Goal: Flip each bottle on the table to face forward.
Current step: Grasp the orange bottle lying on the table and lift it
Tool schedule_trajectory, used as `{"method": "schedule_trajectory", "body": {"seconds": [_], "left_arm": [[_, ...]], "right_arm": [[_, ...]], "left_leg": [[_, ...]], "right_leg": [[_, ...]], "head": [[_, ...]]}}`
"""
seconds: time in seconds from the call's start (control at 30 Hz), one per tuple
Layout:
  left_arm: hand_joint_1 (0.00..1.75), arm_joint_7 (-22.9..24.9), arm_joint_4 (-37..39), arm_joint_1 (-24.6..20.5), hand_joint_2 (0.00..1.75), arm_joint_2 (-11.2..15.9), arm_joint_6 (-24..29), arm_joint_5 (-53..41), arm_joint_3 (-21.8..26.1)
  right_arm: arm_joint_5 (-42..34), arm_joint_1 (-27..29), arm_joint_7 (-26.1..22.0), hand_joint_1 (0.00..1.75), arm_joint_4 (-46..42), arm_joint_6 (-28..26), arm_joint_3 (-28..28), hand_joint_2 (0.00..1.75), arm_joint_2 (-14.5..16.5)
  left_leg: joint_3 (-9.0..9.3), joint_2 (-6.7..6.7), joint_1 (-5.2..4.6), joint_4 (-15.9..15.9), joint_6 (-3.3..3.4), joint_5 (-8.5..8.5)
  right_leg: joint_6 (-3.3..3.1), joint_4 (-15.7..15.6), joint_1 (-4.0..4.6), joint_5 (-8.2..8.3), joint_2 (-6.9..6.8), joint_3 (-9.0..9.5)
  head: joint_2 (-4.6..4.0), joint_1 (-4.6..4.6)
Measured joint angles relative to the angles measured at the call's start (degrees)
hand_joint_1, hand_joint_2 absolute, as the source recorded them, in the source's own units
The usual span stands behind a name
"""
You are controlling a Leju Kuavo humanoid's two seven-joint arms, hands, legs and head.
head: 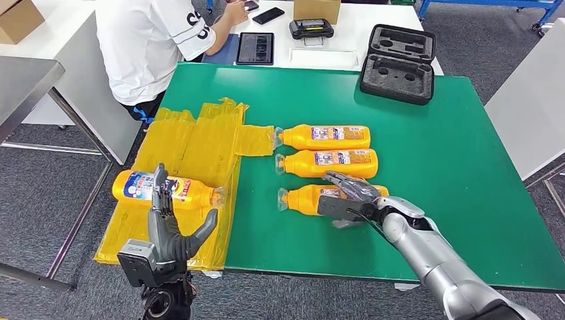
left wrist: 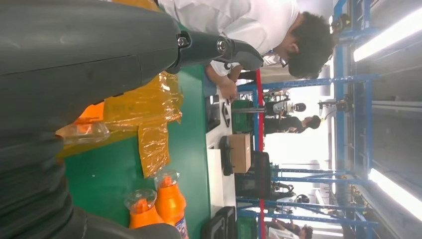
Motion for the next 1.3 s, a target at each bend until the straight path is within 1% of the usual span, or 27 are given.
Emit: {"method": "schedule_trajectory", "body": {"seconds": [0.17, 0.4, 0.83, 0.87, 0.9, 0.97, 1.0, 1.03, 1.1, 1.3], "left_arm": [[0.00, -0.01, 0.92, -0.14, 1.75, 0.00, -0.85, 0.32, 0.00], [0.00, 0.00, 2.04, -0.55, 1.75, -0.03, -1.85, 0.72, -0.03], [0.00, 0.00, 4.09, -1.13, 1.75, -0.42, -2.64, 2.75, 0.02], [0.00, 0.00, 4.19, -1.13, 1.75, -0.46, -2.64, 2.80, 0.03], [0.00, 0.00, 4.25, -1.13, 1.75, -0.49, -2.64, 2.81, 0.03], [0.00, 0.00, 4.32, -1.13, 1.75, -0.51, -2.67, 2.81, 0.04], [0.00, 0.00, 4.39, -1.13, 1.75, -0.53, -2.72, 2.82, 0.05], [0.00, 0.00, 4.49, -1.13, 1.75, -0.56, -2.82, 2.84, 0.05], [0.00, 0.00, 4.71, -1.14, 1.75, -0.62, -3.04, 2.91, 0.05], [0.00, 0.00, 5.09, -1.21, 1.75, -0.66, -3.17, 2.95, 0.08]], "right_arm": [[0.07, 0.80, 1.20, 0.00, -1.54, -0.28, -0.33, 1.75, -1.88], [0.14, 1.33, 1.85, 0.00, -3.28, 1.54, -1.07, 1.75, -4.54], [0.45, 2.05, 1.90, 0.01, -3.25, 0.57, -1.78, 1.75, -5.44], [0.49, 2.06, 1.90, 0.08, -3.22, 0.58, -1.79, 1.75, -5.50], [0.53, 2.06, 1.90, 0.38, -3.20, 0.60, -1.79, 1.75, -5.53], [0.65, 2.08, 1.90, 1.14, -3.13, 0.65, -1.79, 1.75, -5.56], [0.72, 2.09, 1.90, 1.48, -3.08, 0.72, -1.79, 1.75, -5.57], [0.82, 2.09, 1.90, 1.60, -3.03, 0.80, -1.79, 1.75, -5.58], [1.07, 2.09, 1.90, 1.66, -2.94, 0.98, -1.78, 1.75, -5.60], [1.40, 2.10, 1.73, 1.64, -2.81, 1.33, -1.73, 1.75, -5.91]], "left_leg": [[0.02, 0.00, -0.02, 0.01, 0.00, 0.00], [0.04, 0.01, -0.03, 0.01, 0.01, 0.00], [0.06, 0.01, -0.03, 0.01, 0.01, 0.00], [0.06, 0.01, -0.03, 0.01, 0.01, 0.00], [0.06, 0.01, -0.03, 0.01, 0.01, 0.00], [0.08, 0.01, -0.03, 0.01, 0.01, 0.00], [0.08, 0.02, -0.03, 0.01, 0.01, 0.00], [0.09, 0.02, -0.02, 0.01, 0.01, 0.00], [0.11, 0.02, -0.02, 0.01, 0.01, 0.00], [0.15, 0.01, -0.02, 0.01, 0.01, 0.00]], "right_leg": [[0.01, -0.01, -0.03, 0.00, 0.00, 0.03], [0.01, -0.01, -0.03, 0.01, 0.00, 0.04], [0.01, -0.01, -0.03, 0.01, 0.01, 0.07], [0.01, -0.01, -0.03, 0.01, 0.01, 0.07], [0.01, -0.01, -0.03, 0.01, 0.01, 0.07], [0.01, -0.01, -0.03, 0.01, 0.01, 0.08], [0.01, -0.01, -0.03, 0.01, 0.01, 0.08], [0.01, -0.01, -0.03, 0.01, 0.01, 0.09], [0.01, -0.01, -0.02, 0.01, 0.01, 0.10], [0.01, -0.01, -0.02, 0.01, 0.01, 0.14]], "head": [[0.00, 0.01], [0.00, -0.01], [0.00, 0.00], [0.00, 0.00], [0.00, 0.00], [0.00, -0.01], [0.00, -0.01], [0.00, -0.01], [0.00, 0.00], [0.00, 0.01]]}}
